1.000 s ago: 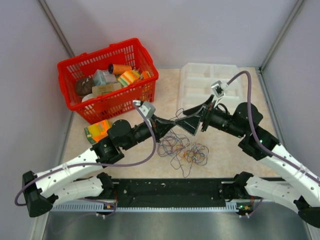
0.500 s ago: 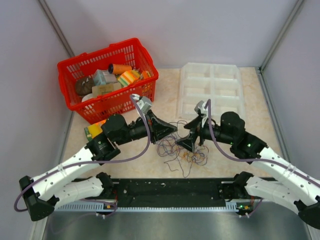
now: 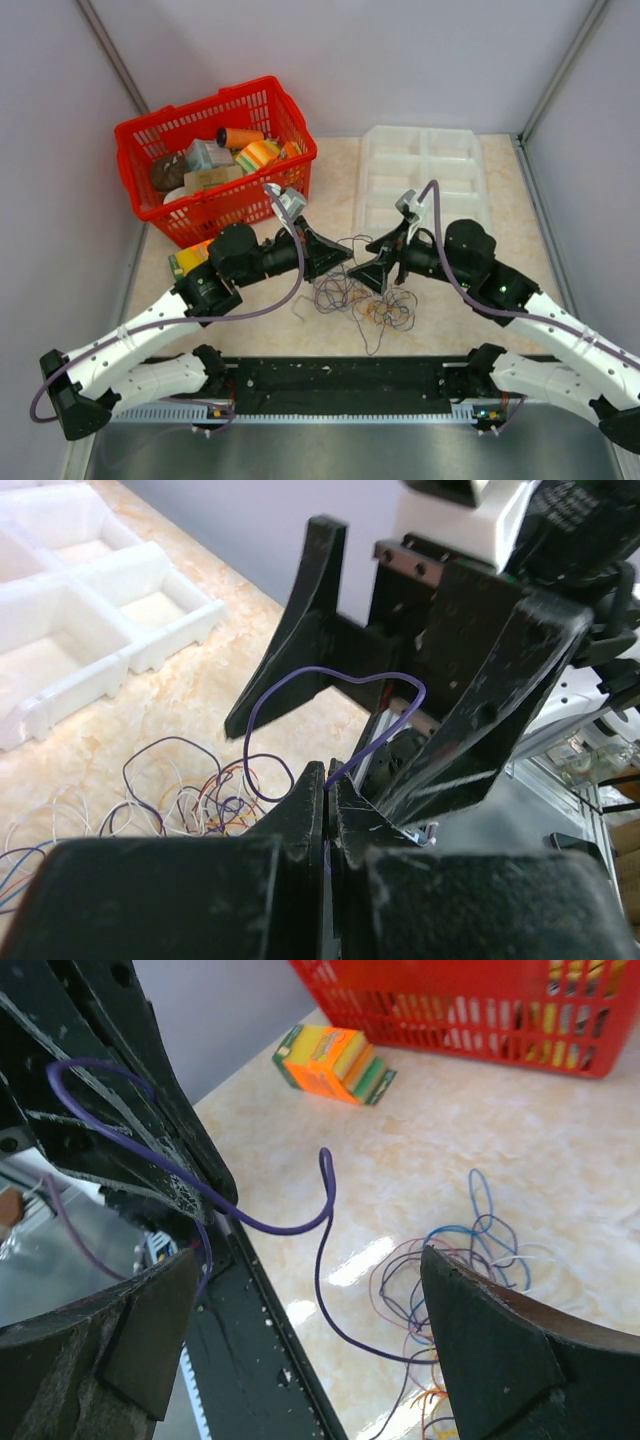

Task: Untangle the cables

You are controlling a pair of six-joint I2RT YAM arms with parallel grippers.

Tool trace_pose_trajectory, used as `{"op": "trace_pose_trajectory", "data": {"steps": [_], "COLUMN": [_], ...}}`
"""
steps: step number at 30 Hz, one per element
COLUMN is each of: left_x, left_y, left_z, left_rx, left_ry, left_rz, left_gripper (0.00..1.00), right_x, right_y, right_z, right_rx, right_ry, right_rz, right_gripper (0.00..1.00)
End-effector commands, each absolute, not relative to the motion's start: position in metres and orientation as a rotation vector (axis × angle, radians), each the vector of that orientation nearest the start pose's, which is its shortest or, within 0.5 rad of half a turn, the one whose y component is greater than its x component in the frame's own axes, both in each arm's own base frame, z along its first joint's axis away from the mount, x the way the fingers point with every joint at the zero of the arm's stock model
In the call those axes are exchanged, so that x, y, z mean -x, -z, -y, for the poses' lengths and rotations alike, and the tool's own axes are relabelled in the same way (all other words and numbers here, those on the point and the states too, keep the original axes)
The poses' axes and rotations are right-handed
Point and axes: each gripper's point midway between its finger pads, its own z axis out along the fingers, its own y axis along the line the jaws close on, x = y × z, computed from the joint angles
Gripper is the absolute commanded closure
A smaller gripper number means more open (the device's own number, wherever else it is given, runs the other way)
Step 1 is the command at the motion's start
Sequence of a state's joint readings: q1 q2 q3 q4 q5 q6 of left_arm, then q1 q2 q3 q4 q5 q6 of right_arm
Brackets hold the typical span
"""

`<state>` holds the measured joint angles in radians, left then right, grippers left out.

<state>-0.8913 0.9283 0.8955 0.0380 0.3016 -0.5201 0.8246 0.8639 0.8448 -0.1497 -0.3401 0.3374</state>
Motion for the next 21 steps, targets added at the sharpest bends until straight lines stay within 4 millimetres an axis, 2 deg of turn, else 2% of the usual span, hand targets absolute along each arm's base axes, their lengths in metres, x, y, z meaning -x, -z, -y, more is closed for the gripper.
{"op": "trace_pose_trajectory", "data": {"steps": [1,4,8,11,14,17,21], "left_x": [-0.163,-0.163,-0.164,-0.166,-0.167,-0.17,-0.176], "left_y": [-0.365,-0.364,-0.368,-0.37,-0.371,-0.369,-0.367], "left_z": [0.307,0.307,0.311,0.313,0.314,0.315,0.314], "left_rx": [-0.566,-0.563,-0.555,-0.54,-0.533,-0.518,-0.471], "left_ry": [1.289,1.291,1.309,1.32,1.327,1.318,1.303], "left_rz": [-1.568,-1.568,-1.563,-1.569,-1.571,-1.579,-1.604], "left_gripper": [1.0,1.0,1.0,1.0,1.0,1.0,1.0], "right_x": [-0.171,-0.158,-0.156,-0.163,-0.16,-0.157,-0.157], "right_y": [-0.319,-0.329,-0.337,-0.331,-0.315,-0.298,-0.288], "right_z": [-0.264,-0.279,-0.299,-0.304,-0.311,-0.312,-0.306], "right_rx": [0.601,0.66,0.672,0.667,0.687,0.692,0.657], "right_ry": [-1.042,-1.164,-1.28,-1.26,-1.254,-1.224,-1.201], "right_rz": [-1.711,-1.68,-1.609,-1.611,-1.637,-1.685,-1.703], "right_gripper": [0.08,0.08,0.08,0.08,0.12,0.22,0.35]}}
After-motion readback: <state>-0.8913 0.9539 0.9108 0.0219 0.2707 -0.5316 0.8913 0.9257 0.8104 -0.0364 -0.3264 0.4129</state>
